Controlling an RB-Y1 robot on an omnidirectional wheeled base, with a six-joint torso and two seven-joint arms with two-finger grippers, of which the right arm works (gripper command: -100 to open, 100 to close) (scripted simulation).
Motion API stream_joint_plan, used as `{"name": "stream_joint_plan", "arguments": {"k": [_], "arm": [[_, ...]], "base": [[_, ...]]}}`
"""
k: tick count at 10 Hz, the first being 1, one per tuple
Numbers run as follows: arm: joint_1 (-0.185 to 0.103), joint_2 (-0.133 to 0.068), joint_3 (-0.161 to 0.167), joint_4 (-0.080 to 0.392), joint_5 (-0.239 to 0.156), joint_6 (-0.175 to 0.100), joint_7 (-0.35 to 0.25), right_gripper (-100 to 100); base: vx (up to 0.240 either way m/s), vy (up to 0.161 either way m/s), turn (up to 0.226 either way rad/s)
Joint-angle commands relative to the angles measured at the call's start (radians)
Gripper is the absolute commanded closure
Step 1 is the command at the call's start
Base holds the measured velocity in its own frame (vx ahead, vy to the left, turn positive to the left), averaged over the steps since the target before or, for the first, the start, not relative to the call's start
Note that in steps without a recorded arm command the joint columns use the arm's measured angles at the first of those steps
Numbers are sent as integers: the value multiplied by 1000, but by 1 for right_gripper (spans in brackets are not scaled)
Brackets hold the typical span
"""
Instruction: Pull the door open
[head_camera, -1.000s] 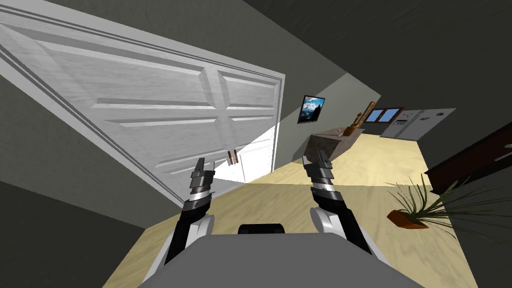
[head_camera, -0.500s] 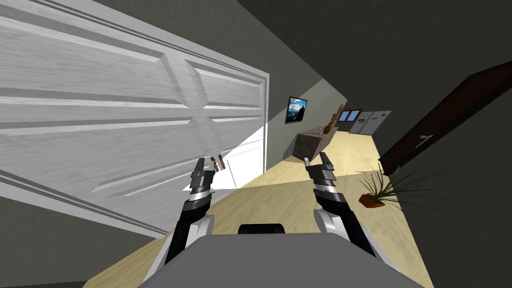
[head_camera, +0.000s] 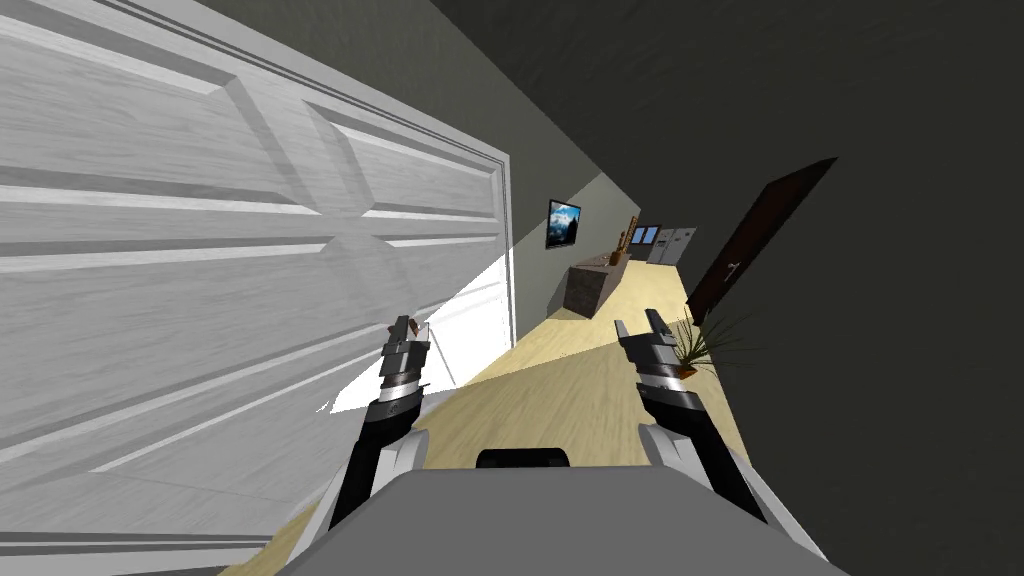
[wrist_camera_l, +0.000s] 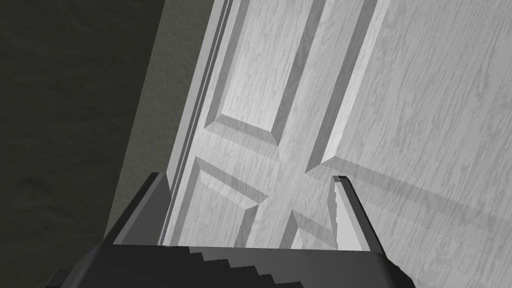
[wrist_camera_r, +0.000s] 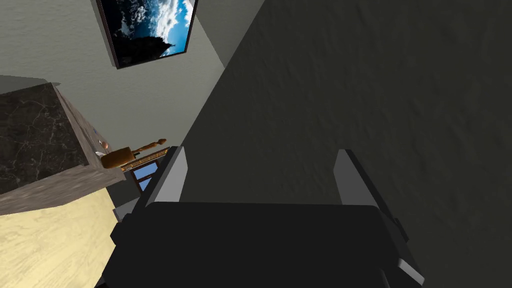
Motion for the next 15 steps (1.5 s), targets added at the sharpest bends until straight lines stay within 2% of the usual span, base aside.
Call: {"name": "stream_joint_plan", "arguments": {"k": [1, 7, 15], "arm": [[0, -5, -18, 16, 7, -9, -18, -100], [3, -21, -84, 74, 29, -37, -78, -100], [5, -39, -190, 165, 61, -78, -172, -100]], "base": [[-5, -46, -228], [-45, -19, -257], [-33, -21, -285]]}}
